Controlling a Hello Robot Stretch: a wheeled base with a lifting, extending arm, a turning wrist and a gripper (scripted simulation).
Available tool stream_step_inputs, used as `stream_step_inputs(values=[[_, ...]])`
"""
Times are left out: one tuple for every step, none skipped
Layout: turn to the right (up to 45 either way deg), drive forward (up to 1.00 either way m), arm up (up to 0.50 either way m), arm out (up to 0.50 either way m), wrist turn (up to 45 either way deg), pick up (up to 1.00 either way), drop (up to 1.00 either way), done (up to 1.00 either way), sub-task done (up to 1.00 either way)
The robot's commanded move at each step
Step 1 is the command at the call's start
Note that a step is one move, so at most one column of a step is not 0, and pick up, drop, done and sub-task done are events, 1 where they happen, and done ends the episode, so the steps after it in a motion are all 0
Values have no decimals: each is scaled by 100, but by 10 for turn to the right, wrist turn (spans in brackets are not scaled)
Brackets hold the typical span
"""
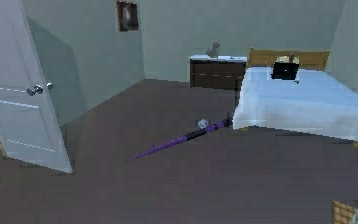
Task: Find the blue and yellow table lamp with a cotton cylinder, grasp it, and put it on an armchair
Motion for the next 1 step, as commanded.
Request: stream_step_inputs(values=[[0,0,0,0,450,0,0,0,0]])
